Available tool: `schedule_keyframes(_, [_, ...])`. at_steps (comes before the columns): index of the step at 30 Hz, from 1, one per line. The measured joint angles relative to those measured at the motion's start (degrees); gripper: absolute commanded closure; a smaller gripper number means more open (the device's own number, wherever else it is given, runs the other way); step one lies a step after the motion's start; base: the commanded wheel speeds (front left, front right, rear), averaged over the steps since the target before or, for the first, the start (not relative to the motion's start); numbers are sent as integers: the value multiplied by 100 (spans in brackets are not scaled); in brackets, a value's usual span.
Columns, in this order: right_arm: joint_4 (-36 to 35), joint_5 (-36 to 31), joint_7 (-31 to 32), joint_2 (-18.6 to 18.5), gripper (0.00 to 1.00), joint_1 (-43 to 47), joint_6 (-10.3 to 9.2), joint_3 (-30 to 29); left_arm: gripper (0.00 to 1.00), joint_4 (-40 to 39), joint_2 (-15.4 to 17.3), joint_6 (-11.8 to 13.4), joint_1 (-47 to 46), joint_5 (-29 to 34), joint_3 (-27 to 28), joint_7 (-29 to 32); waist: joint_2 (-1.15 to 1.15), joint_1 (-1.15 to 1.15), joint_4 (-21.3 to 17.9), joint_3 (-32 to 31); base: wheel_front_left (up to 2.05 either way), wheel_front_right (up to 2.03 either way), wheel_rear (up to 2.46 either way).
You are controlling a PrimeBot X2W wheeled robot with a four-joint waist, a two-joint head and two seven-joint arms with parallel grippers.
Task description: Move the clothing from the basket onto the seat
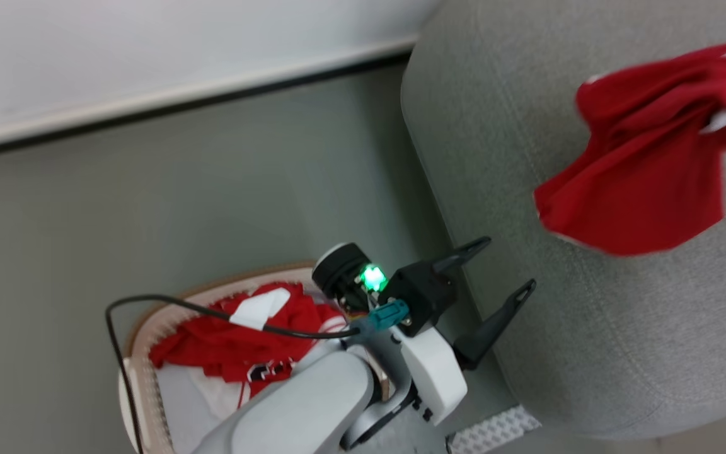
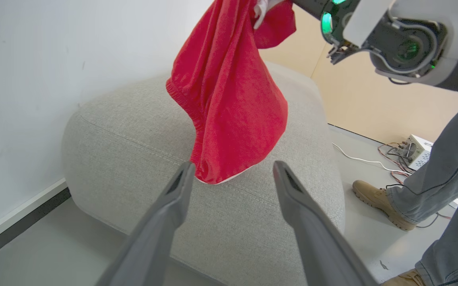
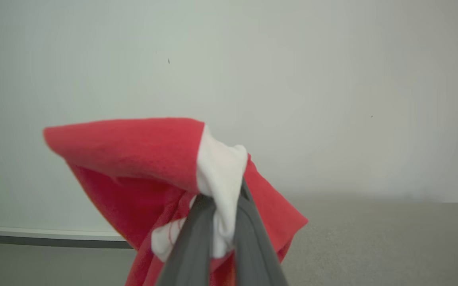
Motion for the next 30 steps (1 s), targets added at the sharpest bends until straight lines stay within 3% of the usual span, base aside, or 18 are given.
schedule_keyframes(6, [903,-349,-12,-212,100,-1057,0,-953,0,38,38,-7,-360,290,-130,27,0,0,102,652,0,0,0])
schedule_keyframes(14, [2373,-746,-14,-658,100,-2274,0,-1930,0,-143,-26,27,-711,491,-215,92,0,0,624,1256,0,0,0])
schedule_keyframes(23, [3561,-1502,-14,-216,100,-2443,0,-2773,0,-162,21,104,-741,530,-261,110,0,-1,1076,1746,0,0,0])
schedule_keyframes(24, [3665,-1584,-12,-145,96,-2433,0,-2853,0,-156,43,111,-723,526,-263,107,0,-1,1099,1754,0,0,0])
schedule_keyframes(26, [3808,-1753,-12,-63,62,-2411,0,-2942,0,-137,87,127,-693,515,-253,83,0,-1,1107,1733,0,0,0])
schedule_keyframes(27, [3877,-1825,-13,-58,4,-2393,0,-2950,0,-135,98,129,-680,498,-249,69,0,-1,1105,1712,0,0,0])
schedule_keyframes(30, [4031,-2050,-13,37,0,-2259,0,-2765,0,-80,123,132,-591,444,-236,9,0,-1,1092,1590,0,0,0])
